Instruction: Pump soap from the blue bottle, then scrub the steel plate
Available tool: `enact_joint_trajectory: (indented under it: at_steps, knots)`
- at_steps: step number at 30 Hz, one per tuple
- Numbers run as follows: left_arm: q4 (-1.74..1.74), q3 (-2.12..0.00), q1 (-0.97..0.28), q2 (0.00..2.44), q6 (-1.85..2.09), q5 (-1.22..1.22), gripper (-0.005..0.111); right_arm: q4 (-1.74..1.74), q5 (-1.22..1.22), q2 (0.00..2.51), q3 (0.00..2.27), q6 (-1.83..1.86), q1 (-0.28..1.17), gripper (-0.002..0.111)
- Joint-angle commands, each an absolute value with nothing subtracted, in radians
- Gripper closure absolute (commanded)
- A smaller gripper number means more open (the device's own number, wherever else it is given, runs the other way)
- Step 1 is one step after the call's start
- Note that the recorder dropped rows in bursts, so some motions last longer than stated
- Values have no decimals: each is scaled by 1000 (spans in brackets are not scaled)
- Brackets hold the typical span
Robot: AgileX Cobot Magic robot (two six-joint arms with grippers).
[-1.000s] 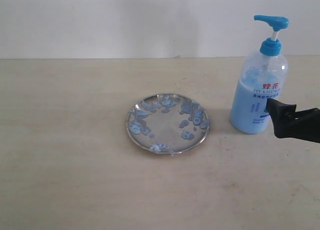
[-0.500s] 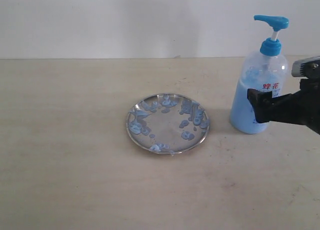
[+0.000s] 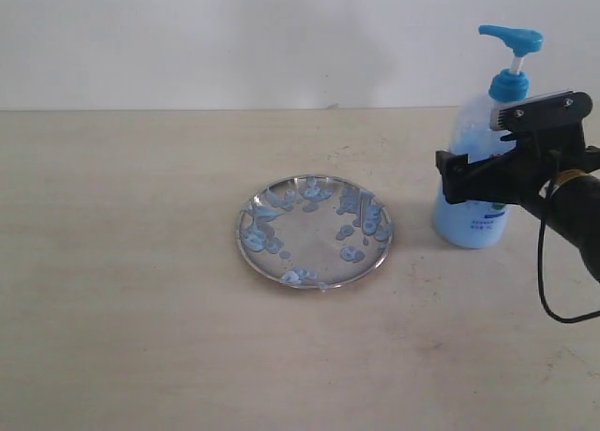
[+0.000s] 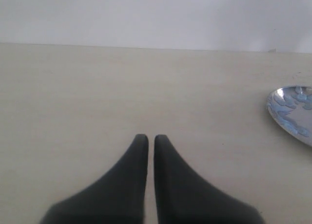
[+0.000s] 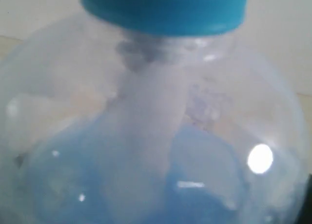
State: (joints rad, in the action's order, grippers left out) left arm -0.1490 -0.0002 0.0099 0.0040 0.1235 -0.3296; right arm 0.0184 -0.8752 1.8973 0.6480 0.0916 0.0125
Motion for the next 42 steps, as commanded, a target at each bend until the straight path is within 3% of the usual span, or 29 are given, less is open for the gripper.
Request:
enact_joint_trajectory:
  at_steps: [1, 4, 7, 8, 11, 23, 42]
  knots:
    - [-146, 0, 13, 0, 128, -313, 103, 11, -889, 1946, 693, 96, 9, 4]
    - [-146, 0, 13, 0, 128, -313, 103, 8, -897, 1951, 702, 98, 9, 19]
    - [-146, 0, 13, 0, 128, -313, 103, 8, -915, 1952, 702, 96, 9, 53]
    - [-146, 0, 13, 0, 128, -313, 103, 14, -915, 1952, 702, 96, 9, 72]
    - [-146, 0, 13, 0, 128, -313, 103, 43, -885, 1952, 702, 92, 9, 108]
    - [-146, 0, 13, 0, 128, -313, 103, 375, -840, 1952, 700, 131, 9, 108]
    - [-138, 0, 13, 0, 184, -245, 103, 528, -778, 1952, 700, 220, 9, 108]
